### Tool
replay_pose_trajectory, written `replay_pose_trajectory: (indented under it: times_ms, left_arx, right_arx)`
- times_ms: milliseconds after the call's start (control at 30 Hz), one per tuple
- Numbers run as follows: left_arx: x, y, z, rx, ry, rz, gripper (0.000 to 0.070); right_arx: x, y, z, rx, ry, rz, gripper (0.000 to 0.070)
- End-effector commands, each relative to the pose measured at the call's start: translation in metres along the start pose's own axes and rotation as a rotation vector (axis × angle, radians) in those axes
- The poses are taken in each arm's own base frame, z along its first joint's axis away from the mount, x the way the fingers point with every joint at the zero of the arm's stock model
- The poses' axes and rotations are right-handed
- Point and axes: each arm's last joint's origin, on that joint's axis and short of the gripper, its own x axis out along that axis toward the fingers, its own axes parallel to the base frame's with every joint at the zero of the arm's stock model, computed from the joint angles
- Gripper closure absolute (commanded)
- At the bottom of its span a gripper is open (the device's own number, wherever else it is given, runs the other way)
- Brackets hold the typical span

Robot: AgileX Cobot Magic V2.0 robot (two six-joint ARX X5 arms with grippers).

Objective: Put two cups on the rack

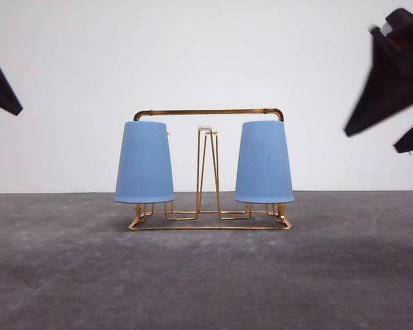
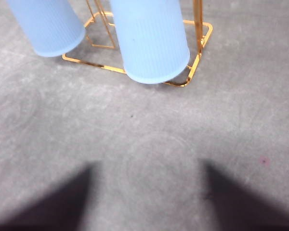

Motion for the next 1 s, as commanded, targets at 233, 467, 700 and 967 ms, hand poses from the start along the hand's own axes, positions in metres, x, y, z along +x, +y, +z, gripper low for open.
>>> replay_pose_trajectory:
  times_ms: [233,467,700,967]
  left_arx:
    - [0.000,-0.001,0.001,0.416,-0.008,-0.011,0.0700]
    - [0.000,-0.001,0.001,0.416,-0.008,-0.011,0.0700]
    - [-0.001,-0.002,0.001,0.418,-0.015,-0.012,0.0700]
    - [0.002,0.011,-0.025,0.403,-0.269,-0.012,0.0700]
  right_arx:
    - [-0.001,0.003,0.008,-0.001,-0.065,0.020,0.0688]
    - [-0.001,0.003,0.009,-0.001,-0.071,0.022,0.0688]
    - [-0.001,0.003,0.009,-0.001,-0.070,0.022,0.0688]
    - [-0.001,0.003,0.009,-0.001,-0.070,0.022,0.0688]
